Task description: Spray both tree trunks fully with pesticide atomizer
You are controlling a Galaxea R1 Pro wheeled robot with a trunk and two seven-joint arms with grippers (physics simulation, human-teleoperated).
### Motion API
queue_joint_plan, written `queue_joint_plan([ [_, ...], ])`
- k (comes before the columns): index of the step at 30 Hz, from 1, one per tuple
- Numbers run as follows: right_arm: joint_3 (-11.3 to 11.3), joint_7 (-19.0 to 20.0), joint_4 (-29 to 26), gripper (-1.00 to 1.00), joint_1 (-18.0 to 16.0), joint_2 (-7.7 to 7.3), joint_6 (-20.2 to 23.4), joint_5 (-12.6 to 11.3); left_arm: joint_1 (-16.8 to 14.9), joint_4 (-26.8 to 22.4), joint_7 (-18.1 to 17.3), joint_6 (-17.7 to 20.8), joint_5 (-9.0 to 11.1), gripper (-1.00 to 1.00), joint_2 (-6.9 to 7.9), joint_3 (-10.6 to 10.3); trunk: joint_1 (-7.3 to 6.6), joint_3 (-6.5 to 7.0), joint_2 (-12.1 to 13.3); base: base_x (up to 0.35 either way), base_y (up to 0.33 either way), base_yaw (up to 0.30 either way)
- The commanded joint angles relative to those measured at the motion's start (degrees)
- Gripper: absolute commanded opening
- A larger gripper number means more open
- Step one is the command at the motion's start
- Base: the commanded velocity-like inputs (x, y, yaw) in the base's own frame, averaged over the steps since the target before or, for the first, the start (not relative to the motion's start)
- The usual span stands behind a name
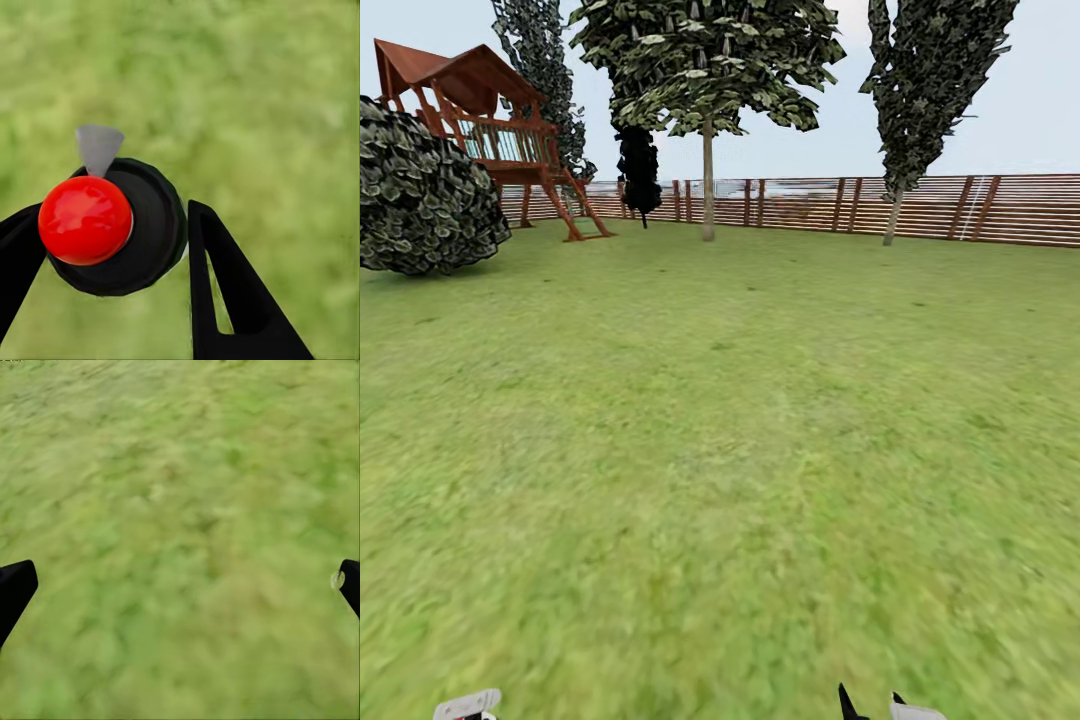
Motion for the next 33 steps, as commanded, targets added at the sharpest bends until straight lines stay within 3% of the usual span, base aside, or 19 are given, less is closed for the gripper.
queue_joint_plan([
  [1,0.0,0.0,0.0,1.00,0.0,0.00,0.0,0.0,0.0,0.0,0.0,0.0,0.0,-1.00,0.00,0.0,0.00,0.00,0.0,0.338,0.000,0.000],
  [33,0.0,0.0,0.0,1.00,0.0,0.00,0.0,0.0,0.0,-0.1,0.0,0.0,0.0,-1.00,0.17,0.1,0.00,0.00,0.0,0.338,0.000,0.000],
])
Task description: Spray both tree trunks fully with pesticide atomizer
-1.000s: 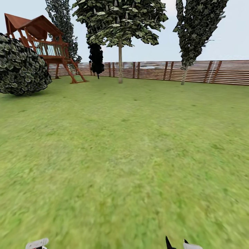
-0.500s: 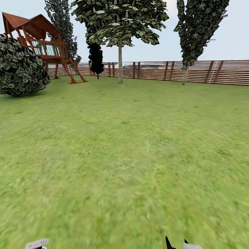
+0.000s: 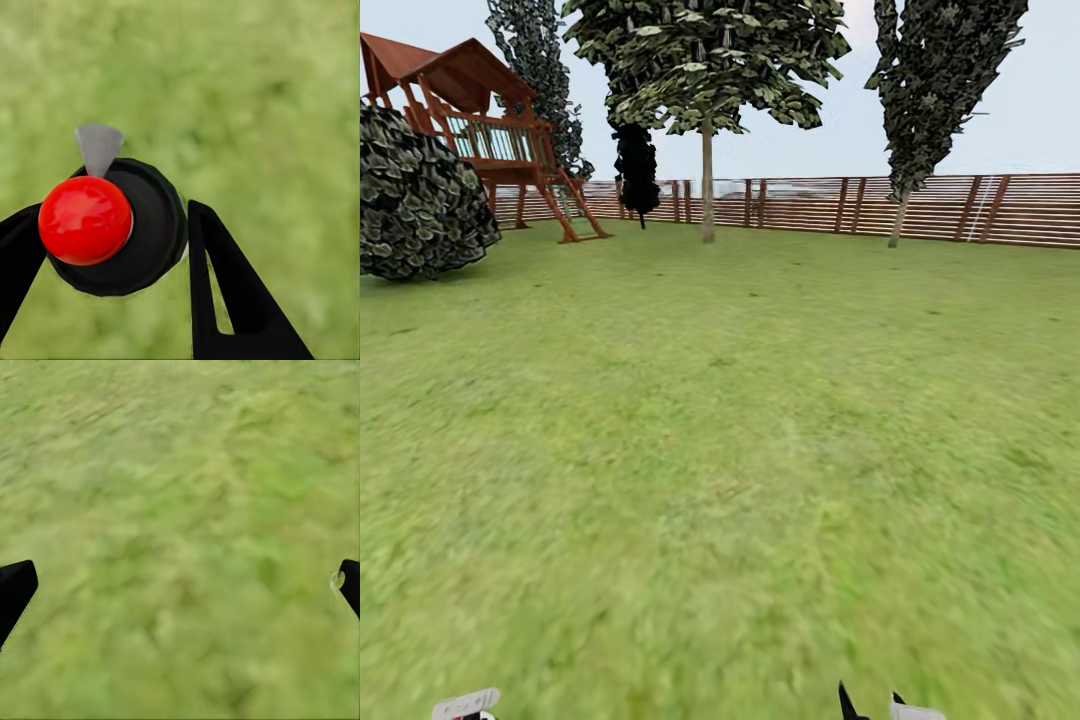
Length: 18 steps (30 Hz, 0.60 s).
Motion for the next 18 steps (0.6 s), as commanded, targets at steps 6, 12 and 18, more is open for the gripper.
queue_joint_plan([
  [6,0.0,0.0,0.0,1.00,0.0,0.00,0.0,0.0,0.0,0.0,0.0,0.0,0.0,-1.00,0.01,0.0,0.00,0.00,0.0,0.338,0.000,0.000],
  [12,0.0,0.0,0.0,1.00,0.0,0.00,0.0,0.0,0.0,0.1,0.0,0.0,0.0,-1.00,0.00,0.0,0.00,0.00,0.0,0.338,0.000,0.000],
  [18,0.0,0.0,0.0,1.00,0.0,0.00,0.0,0.0,0.0,0.1,0.0,0.0,0.0,-1.00,-0.05,0.0,0.00,0.00,0.0,0.338,0.000,0.000],
])
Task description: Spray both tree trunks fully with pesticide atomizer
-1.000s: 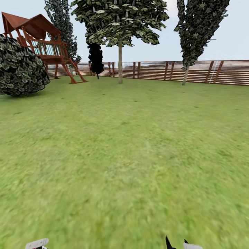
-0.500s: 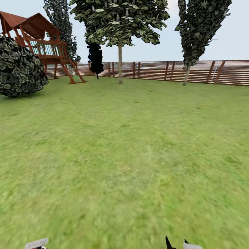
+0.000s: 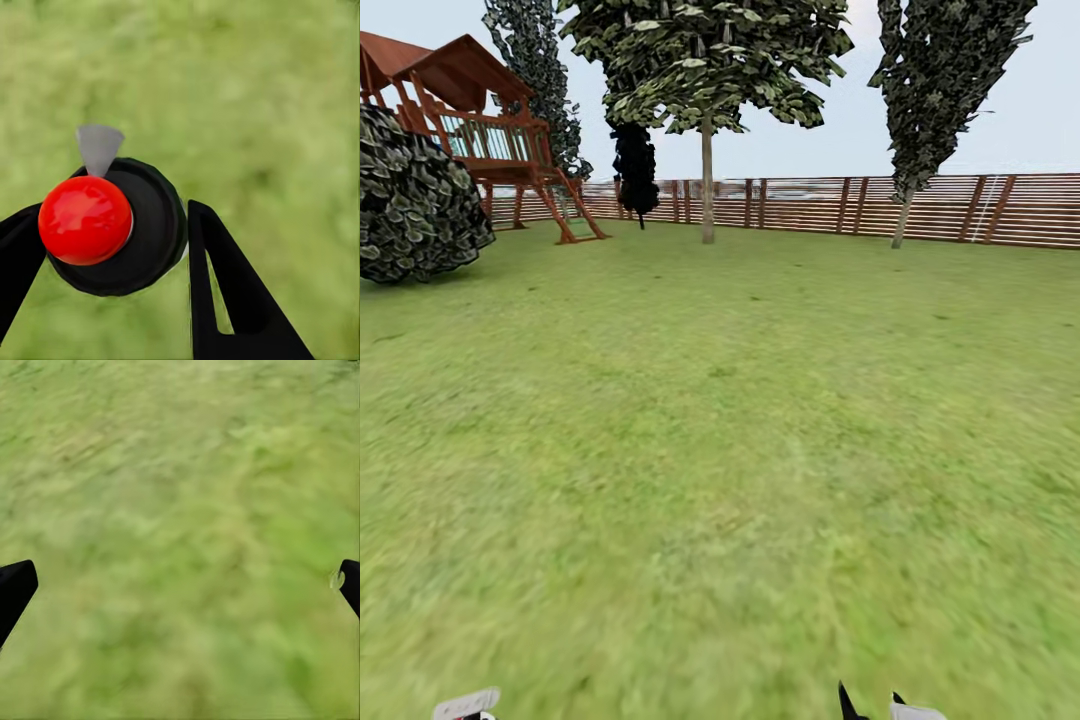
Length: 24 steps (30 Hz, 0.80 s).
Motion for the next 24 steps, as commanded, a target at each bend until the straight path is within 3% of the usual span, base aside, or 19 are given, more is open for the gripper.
queue_joint_plan([
  [1,0.0,0.0,0.0,1.00,0.0,0.00,0.0,0.0,0.0,0.0,0.0,0.0,0.0,-1.00,0.00,0.0,0.00,0.00,0.0,0.338,0.000,0.000],
  [24,0.0,0.0,0.0,1.00,0.0,0.00,0.0,0.0,0.0,-0.1,0.0,0.0,0.0,-1.00,-0.01,0.0,0.00,0.00,0.0,0.338,0.000,0.000],
])
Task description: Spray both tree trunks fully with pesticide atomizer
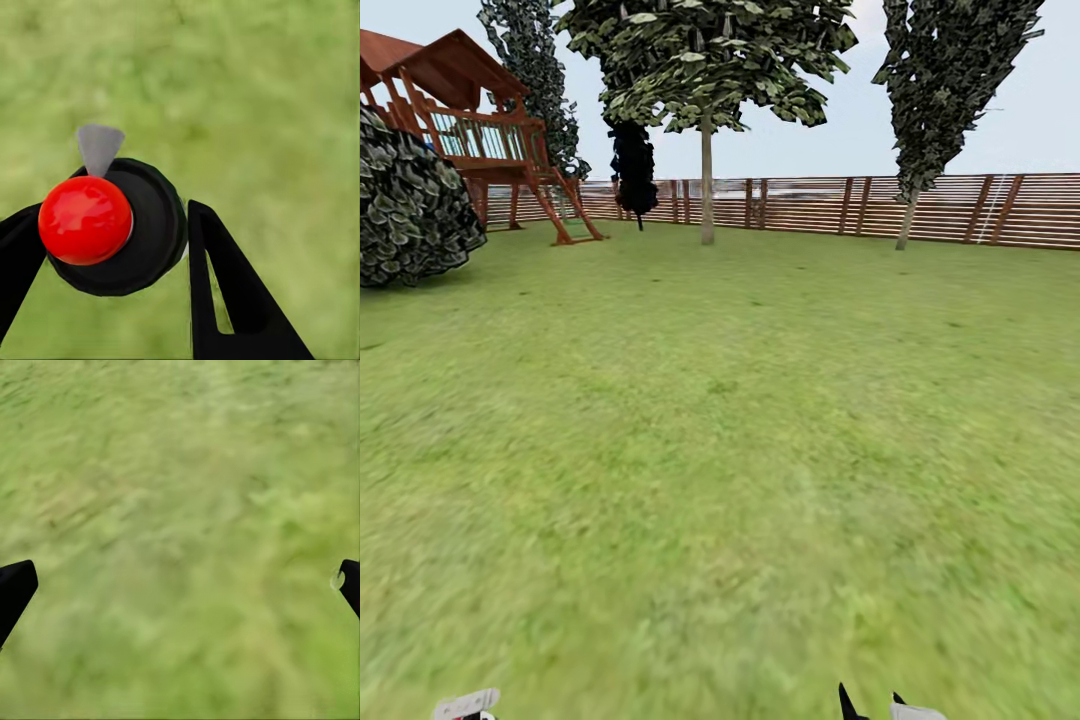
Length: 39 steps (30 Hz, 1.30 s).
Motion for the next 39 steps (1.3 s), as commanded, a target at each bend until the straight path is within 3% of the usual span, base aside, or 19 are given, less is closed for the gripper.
queue_joint_plan([
  [1,0.0,0.0,0.0,1.00,0.0,0.00,0.0,0.0,0.0,0.0,0.0,0.0,0.0,-1.00,0.03,0.0,0.00,0.00,0.0,0.339,0.000,0.000],
  [39,0.0,0.0,0.0,1.00,0.0,0.00,0.0,0.0,0.0,0.1,0.0,0.0,0.0,-1.00,0.04,0.0,0.00,0.00,0.0,0.338,0.000,0.000],
])
